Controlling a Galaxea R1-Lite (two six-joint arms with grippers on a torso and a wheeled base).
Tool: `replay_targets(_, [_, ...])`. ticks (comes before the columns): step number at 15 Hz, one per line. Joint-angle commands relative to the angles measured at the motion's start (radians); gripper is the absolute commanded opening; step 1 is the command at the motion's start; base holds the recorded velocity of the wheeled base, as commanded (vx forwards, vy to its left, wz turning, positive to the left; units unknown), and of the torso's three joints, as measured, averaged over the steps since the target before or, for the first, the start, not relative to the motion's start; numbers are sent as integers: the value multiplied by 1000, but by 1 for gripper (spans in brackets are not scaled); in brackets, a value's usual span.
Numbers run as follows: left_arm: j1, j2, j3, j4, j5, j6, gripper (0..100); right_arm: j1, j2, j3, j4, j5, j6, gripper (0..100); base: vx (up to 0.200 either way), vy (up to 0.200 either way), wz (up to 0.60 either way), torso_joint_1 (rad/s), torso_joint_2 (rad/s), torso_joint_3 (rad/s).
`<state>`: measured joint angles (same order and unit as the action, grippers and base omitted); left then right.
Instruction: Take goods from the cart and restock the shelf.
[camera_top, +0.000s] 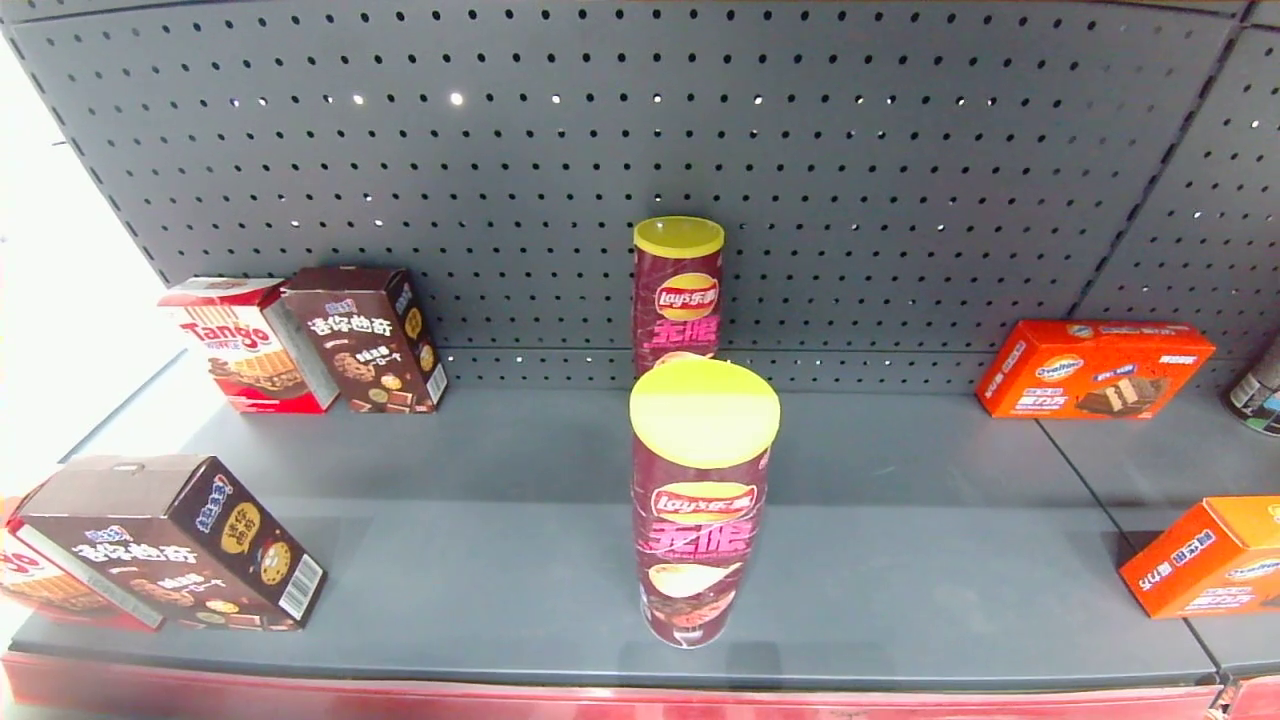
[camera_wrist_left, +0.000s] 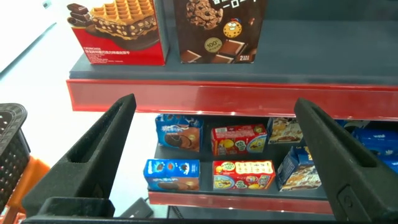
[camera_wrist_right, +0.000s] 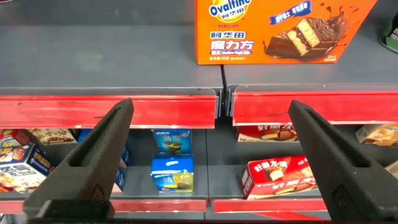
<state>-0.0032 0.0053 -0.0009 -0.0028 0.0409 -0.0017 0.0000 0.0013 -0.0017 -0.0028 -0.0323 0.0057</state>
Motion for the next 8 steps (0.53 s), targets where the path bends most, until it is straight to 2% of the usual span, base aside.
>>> replay_targets(1, [0, -1, 1, 0, 1, -1, 100, 0, 0, 0, 0, 0, 0, 100, 0, 0, 0, 0, 0, 0])
replay_targets(3, [0, -1, 1, 0, -1, 2, 100, 0, 0, 0, 0, 0, 0, 100, 0, 0, 0, 0, 0, 0])
replay_targets(5, [0, -1, 1, 0, -3, 0, 100, 0, 0, 0, 0, 0, 0, 100, 0, 200, 0, 5, 7, 0])
replay_targets(8, [-1, 1, -1, 0, -1, -1, 100, 0, 0, 0, 0, 0, 0, 100, 0, 0, 0, 0, 0, 0])
